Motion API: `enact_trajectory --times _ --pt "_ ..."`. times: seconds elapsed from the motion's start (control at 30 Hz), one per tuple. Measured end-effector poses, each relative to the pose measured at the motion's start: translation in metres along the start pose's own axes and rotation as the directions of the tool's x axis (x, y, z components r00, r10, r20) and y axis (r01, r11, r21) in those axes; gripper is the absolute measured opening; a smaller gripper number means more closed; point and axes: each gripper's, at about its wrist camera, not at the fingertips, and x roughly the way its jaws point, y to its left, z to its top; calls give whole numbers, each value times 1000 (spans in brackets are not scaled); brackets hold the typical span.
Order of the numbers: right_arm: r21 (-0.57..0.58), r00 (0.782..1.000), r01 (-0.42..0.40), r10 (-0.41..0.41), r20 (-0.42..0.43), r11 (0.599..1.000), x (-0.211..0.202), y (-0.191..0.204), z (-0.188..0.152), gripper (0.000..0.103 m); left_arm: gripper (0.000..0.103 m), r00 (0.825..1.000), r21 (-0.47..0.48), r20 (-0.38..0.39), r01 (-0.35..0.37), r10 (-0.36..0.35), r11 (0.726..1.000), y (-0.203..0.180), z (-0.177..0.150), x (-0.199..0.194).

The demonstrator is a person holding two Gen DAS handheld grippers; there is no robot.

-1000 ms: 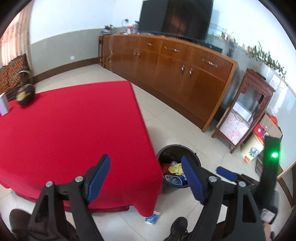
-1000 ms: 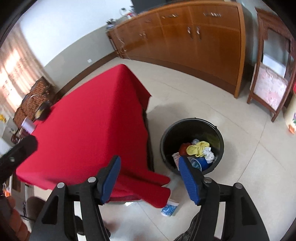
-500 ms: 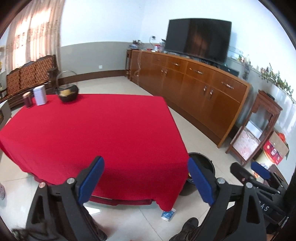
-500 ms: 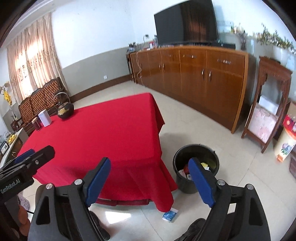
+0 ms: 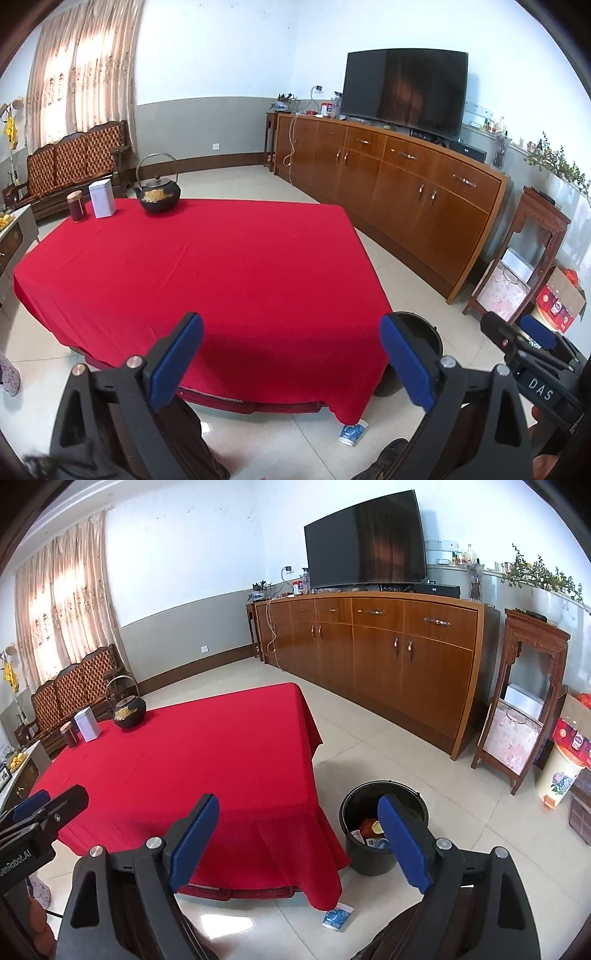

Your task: Collect trash

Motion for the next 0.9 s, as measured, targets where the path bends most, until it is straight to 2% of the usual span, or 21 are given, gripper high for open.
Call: enact_trajectory --times 0.9 --pt "9 1000 -16 16 10 1000 -1 0 5 89 97 1000 28 12 -28 28 999 -5 1 -8"
